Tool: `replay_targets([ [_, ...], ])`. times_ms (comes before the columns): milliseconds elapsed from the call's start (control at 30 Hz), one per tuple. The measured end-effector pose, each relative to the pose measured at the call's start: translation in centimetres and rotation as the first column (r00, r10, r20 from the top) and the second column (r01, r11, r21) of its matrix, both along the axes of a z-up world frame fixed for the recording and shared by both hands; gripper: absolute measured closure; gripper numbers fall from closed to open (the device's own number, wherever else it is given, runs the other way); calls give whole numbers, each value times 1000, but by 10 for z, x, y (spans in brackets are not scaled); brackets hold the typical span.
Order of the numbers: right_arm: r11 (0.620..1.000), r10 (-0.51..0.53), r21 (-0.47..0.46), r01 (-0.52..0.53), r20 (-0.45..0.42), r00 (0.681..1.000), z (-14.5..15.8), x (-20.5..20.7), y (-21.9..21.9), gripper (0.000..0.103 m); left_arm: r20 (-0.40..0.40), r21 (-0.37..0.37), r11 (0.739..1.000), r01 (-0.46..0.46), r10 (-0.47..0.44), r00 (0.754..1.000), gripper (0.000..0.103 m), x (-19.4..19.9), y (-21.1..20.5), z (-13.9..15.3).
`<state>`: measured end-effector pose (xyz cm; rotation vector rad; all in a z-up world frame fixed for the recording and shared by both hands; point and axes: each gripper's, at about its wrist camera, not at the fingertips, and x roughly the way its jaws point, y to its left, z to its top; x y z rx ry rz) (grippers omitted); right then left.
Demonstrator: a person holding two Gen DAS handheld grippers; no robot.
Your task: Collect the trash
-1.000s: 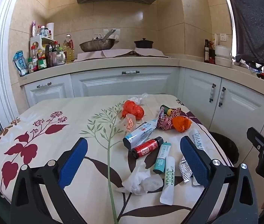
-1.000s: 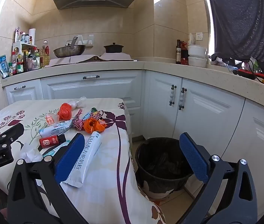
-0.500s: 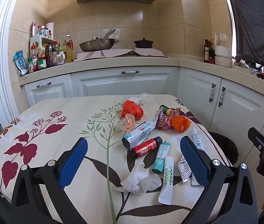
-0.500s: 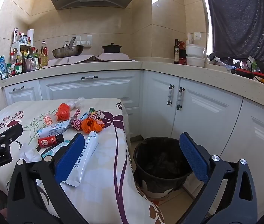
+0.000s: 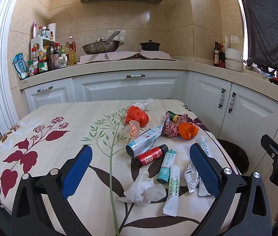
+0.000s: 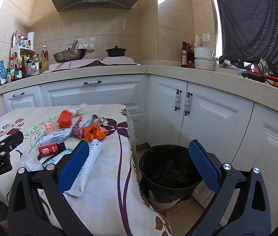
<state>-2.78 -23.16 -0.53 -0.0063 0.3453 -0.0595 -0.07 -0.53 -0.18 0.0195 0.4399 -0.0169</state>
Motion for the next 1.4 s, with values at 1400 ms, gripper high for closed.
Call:
replay_targets([
  [1400,1000,-6,5,6,6,1000,1,-1,-5,4,-7,-11,1000,6,-6,1000,6,4,-5,4],
])
